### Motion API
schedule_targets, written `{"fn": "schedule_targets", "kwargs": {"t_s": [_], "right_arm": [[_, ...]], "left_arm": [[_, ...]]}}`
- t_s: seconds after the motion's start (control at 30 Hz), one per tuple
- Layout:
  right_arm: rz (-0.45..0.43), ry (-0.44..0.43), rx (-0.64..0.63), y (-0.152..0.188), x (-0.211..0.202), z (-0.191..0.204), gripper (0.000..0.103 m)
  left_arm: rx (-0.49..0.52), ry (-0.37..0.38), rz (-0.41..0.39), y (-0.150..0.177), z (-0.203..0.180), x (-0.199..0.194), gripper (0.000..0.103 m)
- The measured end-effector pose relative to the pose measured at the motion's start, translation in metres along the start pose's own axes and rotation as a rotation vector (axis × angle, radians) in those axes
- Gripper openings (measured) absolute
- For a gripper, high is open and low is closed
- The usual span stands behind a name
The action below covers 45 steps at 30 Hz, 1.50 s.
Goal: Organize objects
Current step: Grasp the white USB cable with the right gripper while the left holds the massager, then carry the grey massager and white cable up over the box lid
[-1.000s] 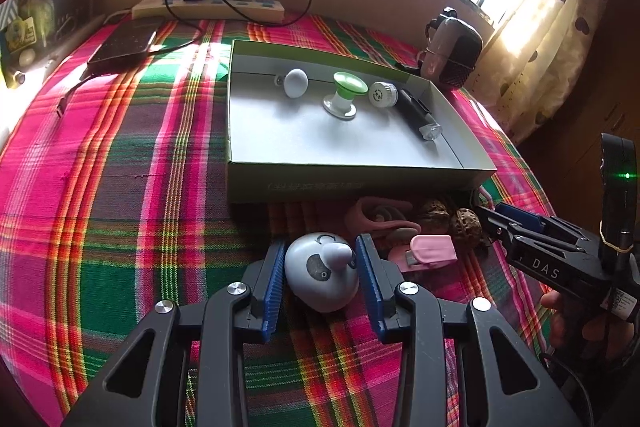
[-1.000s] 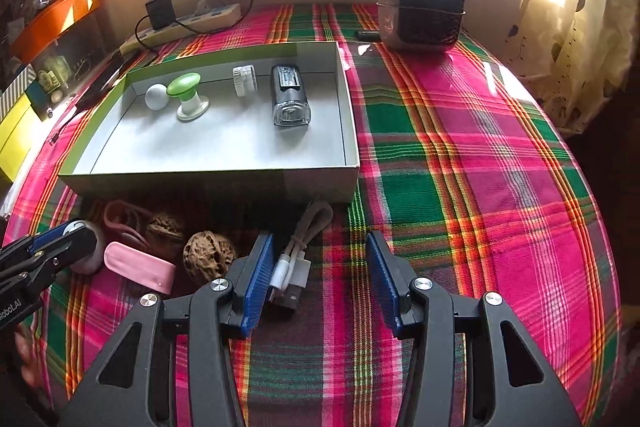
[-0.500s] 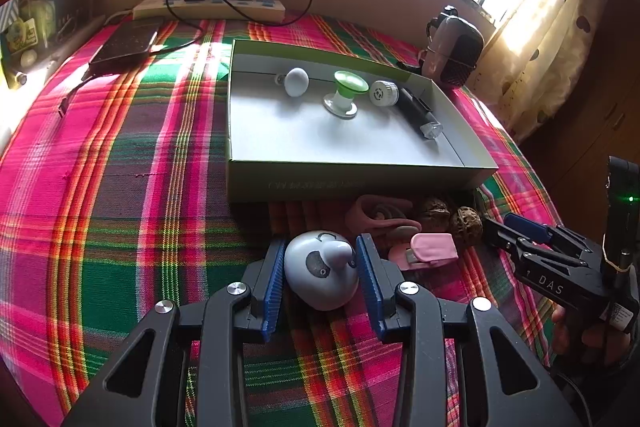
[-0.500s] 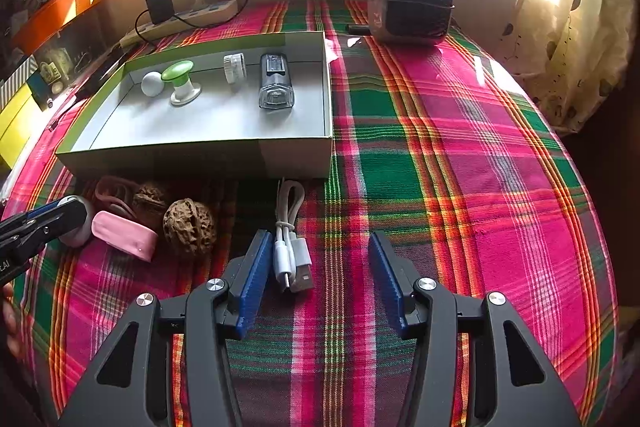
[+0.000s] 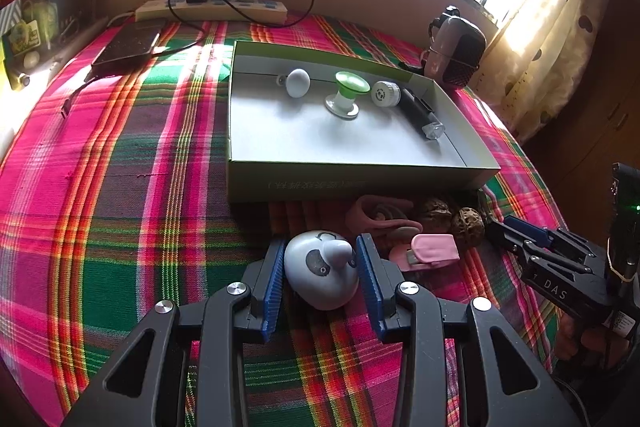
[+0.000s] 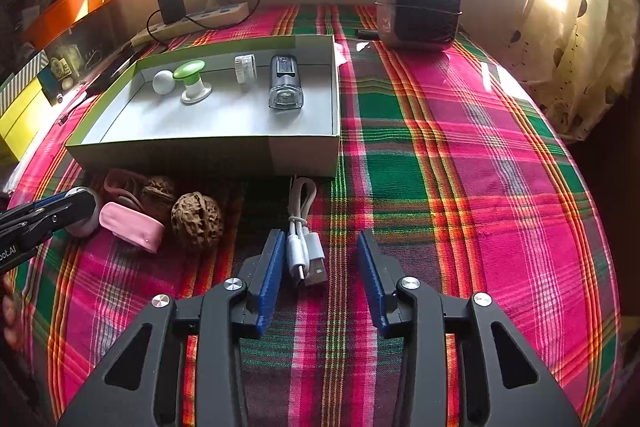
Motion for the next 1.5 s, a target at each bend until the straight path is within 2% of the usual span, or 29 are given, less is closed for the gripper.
{"fn": "schedule_targets", "kwargs": {"t_s": [0.17,1.5], "right_arm": [[-0.003,-0.013,0.001,0.0004,-0.0006,0.0009,0.021],[-0.030,-0.037,0.015,-0.0005,-0.0099,0.0000,0.020]], "left_arm": [[-0.001,0.001,-0.002,0.0001,0.0001,-0.0002,0.033],[0.016,-0.009,-0.015,0.0014,-0.0037,-0.0066,0.028]]}}
Point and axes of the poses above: each gripper's, at about its wrist camera, not at the fingertips, and x roughly the way its jaws point, z to its left, y to its underside, the point moved 10 cm from there along x, roughly the way its jaws point, and after that the axes turned 2 degrees about z, right-handed, at the moved point
